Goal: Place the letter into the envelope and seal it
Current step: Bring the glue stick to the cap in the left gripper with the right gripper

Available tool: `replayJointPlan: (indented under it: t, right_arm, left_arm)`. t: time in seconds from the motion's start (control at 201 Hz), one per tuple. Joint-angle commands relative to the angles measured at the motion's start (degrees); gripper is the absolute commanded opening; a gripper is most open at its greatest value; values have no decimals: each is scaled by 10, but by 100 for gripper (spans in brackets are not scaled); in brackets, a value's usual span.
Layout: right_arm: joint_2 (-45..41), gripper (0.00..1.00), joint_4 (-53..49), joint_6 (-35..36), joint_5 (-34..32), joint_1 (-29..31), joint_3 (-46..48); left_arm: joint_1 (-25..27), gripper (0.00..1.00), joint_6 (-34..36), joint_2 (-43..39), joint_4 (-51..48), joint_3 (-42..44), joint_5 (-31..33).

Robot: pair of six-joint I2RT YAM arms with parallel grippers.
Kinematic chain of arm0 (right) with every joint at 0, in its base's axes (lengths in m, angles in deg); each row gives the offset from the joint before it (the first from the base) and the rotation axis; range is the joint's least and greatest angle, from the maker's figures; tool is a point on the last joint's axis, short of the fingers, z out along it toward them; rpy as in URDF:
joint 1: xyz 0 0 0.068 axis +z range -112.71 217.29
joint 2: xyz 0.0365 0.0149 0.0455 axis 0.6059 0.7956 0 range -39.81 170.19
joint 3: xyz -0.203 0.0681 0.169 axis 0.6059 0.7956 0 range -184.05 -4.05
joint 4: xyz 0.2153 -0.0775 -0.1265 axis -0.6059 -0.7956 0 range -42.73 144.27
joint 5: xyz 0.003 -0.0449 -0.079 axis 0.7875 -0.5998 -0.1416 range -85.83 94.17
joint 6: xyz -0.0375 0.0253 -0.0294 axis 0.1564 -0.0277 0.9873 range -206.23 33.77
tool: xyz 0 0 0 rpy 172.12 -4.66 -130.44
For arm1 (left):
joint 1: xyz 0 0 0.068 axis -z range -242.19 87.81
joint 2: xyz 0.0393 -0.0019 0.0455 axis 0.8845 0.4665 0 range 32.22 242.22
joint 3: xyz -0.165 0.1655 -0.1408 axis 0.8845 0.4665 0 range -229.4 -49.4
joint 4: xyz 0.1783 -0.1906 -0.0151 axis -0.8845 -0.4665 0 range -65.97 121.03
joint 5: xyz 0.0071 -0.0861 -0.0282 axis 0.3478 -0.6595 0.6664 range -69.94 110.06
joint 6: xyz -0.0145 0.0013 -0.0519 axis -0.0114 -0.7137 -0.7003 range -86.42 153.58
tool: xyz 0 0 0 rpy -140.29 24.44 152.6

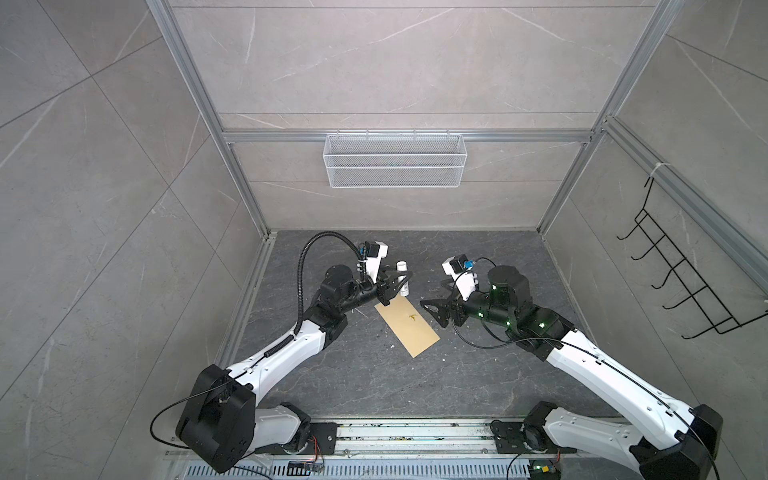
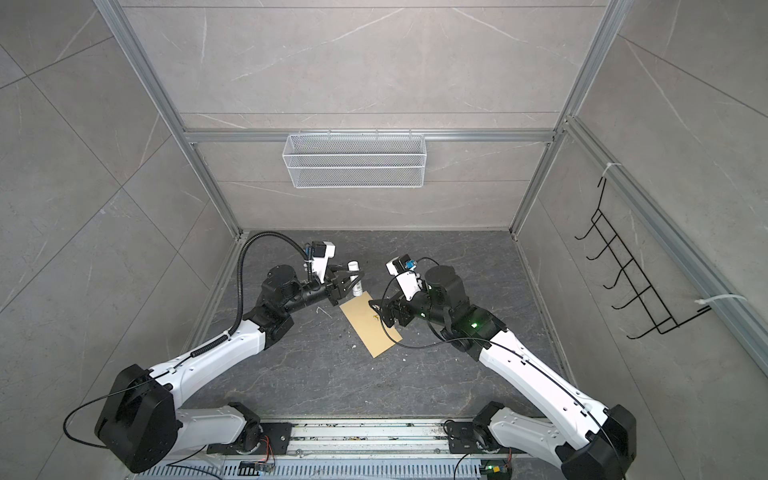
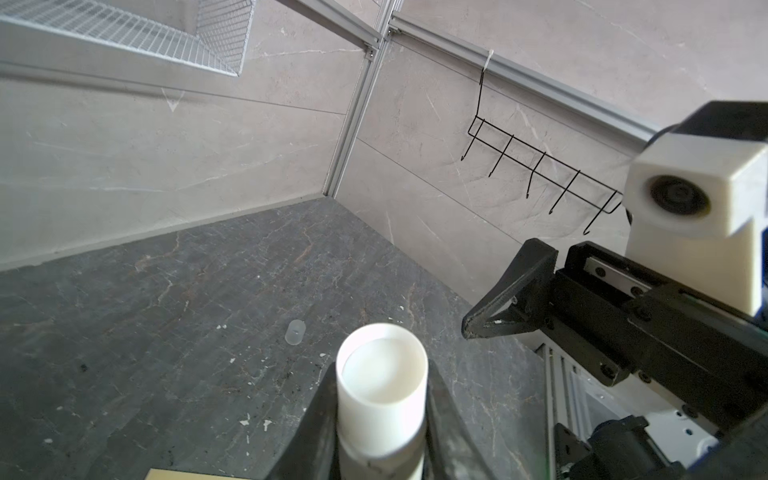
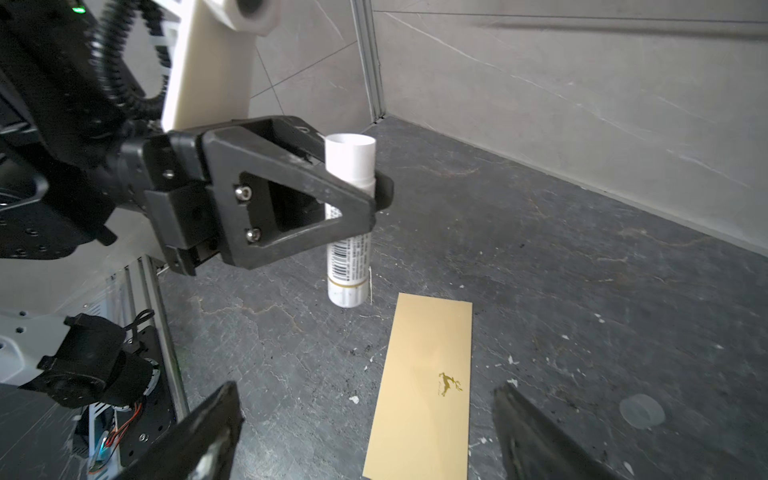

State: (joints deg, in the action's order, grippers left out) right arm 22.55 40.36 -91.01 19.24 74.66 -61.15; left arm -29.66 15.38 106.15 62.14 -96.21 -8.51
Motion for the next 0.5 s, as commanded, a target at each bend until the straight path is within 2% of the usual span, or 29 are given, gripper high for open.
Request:
replayJointPlan:
  t: [0.0,0.189,0.329,0.498]
  right_arm:
    - [7,95,-40,-16,-24,-3,-33]
    - [29,96,-78,-29,-5,-3,-78]
    - [50,96,-117,-47,-6,-3,-114]
    - [84,85,-152,-73,-12,-2,-145]
  left_arm:
    - [13,0,91,-12,12,8,17]
    - [48,0,237,-22,12,37,71]
    - [66,0,303,-22,13,45,90]
    - [87,0,353,-13,19,48,101]
